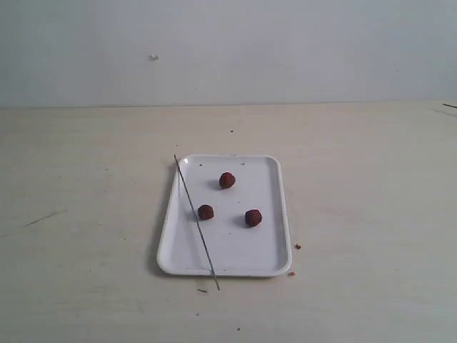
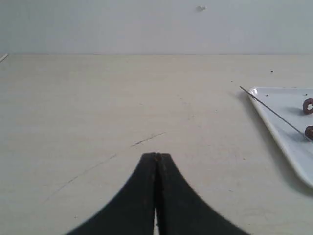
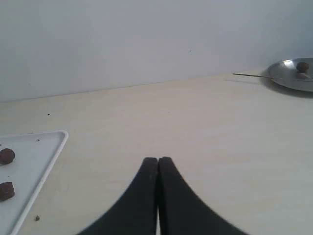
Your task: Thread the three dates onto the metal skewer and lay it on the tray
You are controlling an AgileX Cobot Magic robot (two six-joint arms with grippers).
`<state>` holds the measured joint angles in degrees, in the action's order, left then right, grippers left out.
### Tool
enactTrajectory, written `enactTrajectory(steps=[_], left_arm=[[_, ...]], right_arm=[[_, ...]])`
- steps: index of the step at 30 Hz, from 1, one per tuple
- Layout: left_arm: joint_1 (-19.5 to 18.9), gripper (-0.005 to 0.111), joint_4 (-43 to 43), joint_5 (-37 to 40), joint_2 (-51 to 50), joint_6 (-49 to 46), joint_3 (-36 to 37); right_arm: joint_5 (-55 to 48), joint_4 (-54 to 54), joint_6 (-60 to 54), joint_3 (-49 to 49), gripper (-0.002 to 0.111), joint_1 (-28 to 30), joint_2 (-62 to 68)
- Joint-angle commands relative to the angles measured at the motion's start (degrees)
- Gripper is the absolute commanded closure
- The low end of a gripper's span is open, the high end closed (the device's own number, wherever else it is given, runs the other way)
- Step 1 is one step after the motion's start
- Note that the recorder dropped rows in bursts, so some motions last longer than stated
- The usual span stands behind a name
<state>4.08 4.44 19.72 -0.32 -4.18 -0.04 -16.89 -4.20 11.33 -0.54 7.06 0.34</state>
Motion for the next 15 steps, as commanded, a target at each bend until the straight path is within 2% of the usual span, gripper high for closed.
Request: enactTrajectory(steps=[1,5,10,13,15], left_arm=[[-0.14,0.107,-0.05,-0.46,0.32,0.08,0.04],[-0.14,0.107,-3.58,-4.17,0.32,-3.40,0.04],[-0.14,0.107,9.63,-18.34,0.32,6.54,0.04],[-0.14,0.107,10.59,-25.66,0.32,7.20,0.04],[-0.14,0.107,13.32,-29.45,0.32,12.86,0.04]], right_arm=[[0.71,0.06,-0.35,0.15,0.108,0.23,-0.34],[0.71,0.06,-0.35,0.15,0.108,0.23,-0.34],[0.71,0.06,-0.35,0.15,0.108,0.23,-0.34],[0.71,0.06,-0.35,0.15,0.108,0.23,-0.34],[0.71,0.06,-0.35,0.15,0.108,0.23,-0.34]])
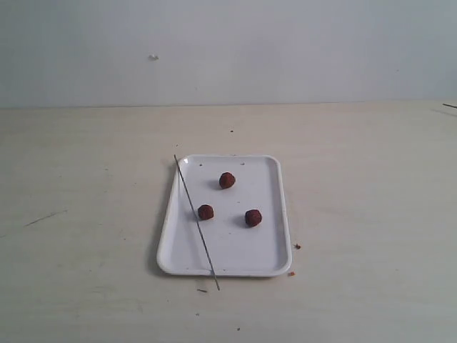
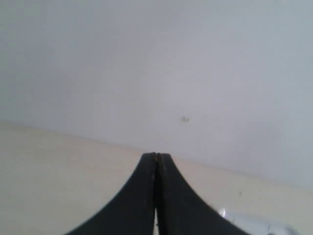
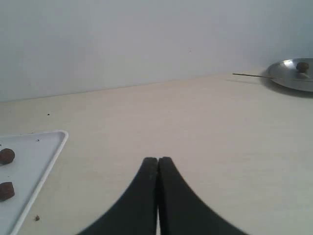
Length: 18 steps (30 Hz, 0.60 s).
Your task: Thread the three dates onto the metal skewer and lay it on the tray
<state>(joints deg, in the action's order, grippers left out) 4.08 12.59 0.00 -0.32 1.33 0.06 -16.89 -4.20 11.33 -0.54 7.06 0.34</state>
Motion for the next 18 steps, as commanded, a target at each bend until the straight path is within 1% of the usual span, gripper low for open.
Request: enactTrajectory(steps=[1,2,4,6,8,9,11,12,14,18], left_arm=[[-0.14,0.107,6.51,-11.74,0.32,10.96,-0.06],[-0.14,0.107,7.19,-12.87,0.32,14.17,-0.06],[-0.14,0.107,7.30,-17.61,0.32,22.01,-0.06],[-0.14,0.107,5.23,-21.49,0.32,25.97,-0.50],[-0.14,0.107,4.48,-22.30,-0.13,26.48,-4.90],[-0.14,0.107,4.35,-20.50,-1.75,25.01,-7.87],[-0.14,0.107,5.38,-13.40,-7.52,20.04,-14.40],[-0.14,0.107,6.95,-8.73,-11.73,16.81,-18.22],[-0.14,0.107,7.49,0.48,-22.10,12.37,-25.64],[-0.14,0.107,4.49,19.20,-43.54,12.17,-39.70]], right_arm=[[0.71,0.06,-0.35,0.15,0.108,0.23,-0.34],[0.71,0.06,-0.35,0.15,0.108,0.23,-0.34],[0.71,0.06,-0.35,0.15,0.108,0.23,-0.34],[0.71,0.06,-0.35,0.15,0.108,0.23,-0.34],[0.71,0.06,-0.35,0.15,0.108,0.23,-0.34],[0.71,0.06,-0.35,0.15,0.108,0.23,-0.34],[0.71,0.06,-0.35,0.15,0.108,0.23,-0.34],[0.71,0.06,-0.35,0.15,0.108,0.23,-0.34],[0.71,0.06,-0.35,0.15,0.108,0.23,-0.34],[0.71,0.06,-0.35,0.15,0.108,0.23,-0.34]])
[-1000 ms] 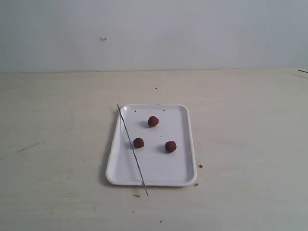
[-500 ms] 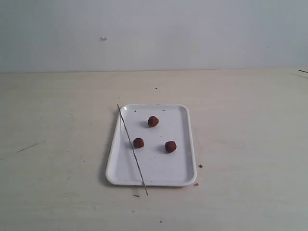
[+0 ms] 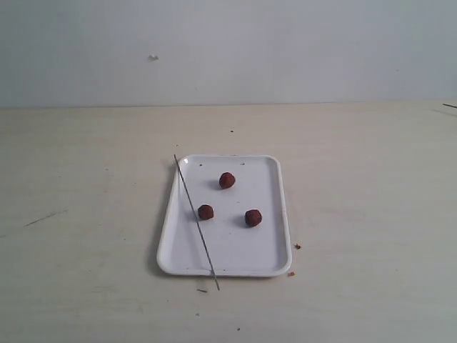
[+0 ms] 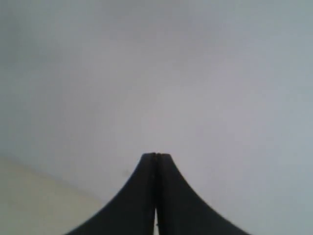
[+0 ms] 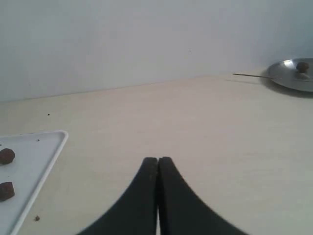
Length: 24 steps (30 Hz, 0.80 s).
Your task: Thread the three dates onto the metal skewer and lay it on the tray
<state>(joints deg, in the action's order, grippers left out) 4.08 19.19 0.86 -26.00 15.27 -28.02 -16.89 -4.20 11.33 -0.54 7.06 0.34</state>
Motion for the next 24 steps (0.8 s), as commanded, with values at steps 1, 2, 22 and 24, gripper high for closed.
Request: enactTrajectory(steps=[1,2,22,24], left_arm=[[-0.04,0.106,-1.43,27.77,-29.52,-1.31,-18.78],[-0.04,0.105,-0.94,31.06,-34.88,-1.43,-21.60],[40.88,0.076,-23.12,64.73,-92.83,37.10,-63.41],[40.97,0.070,-23.12,66.98,-95.07,39.17,-65.98]], right_arm=[[0.71,0.06,-0.35,0.15,0.108,0.23,-0.34],[0.71,0.06,-0.35,0.15,0.108,0.23,-0.34],[0.60,0.06,-0.35,0.15,0.108,0.23,-0.34],[0.60,0.06,-0.35,0.15,0.108,0.23,-0.34]])
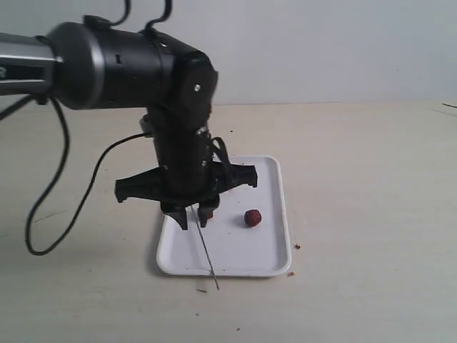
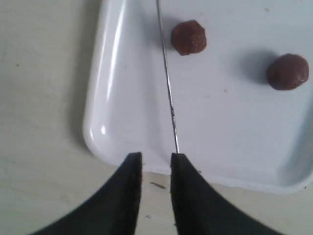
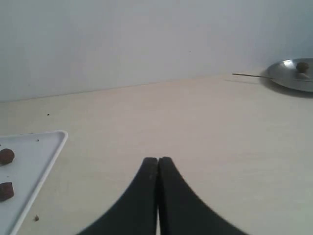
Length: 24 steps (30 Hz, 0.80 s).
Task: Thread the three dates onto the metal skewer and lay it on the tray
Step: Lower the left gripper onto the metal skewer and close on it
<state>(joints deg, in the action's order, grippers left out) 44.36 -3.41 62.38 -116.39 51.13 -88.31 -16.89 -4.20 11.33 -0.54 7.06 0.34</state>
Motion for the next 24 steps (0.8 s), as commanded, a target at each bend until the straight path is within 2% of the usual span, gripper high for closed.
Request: enactTrajectory(steps=[1,4,9,24], left_arm=[[0.69,0.065,-0.40,5.95,-5.87,4.47,-6.94],[0.69,0.061,-0.40,4.27,-8.40,6.73,-7.86],[0.19,0.061,-0.10,0.38,-10.04,7.11,-7.86],[0.19,0.061,1.34,-1.80,-13.01,6.17,-7.86]], right_arm=[[0.60,0.06,-0.35,0.15,0.108,0.23,-0.34],[0.60,0.06,-0.35,0.15,0.108,0.23,-0.34],[0.60,0.06,-0.35,0.15,0.108,0.23,-0.34],[0.60,0.06,-0.35,0.15,0.108,0.23,-0.34]])
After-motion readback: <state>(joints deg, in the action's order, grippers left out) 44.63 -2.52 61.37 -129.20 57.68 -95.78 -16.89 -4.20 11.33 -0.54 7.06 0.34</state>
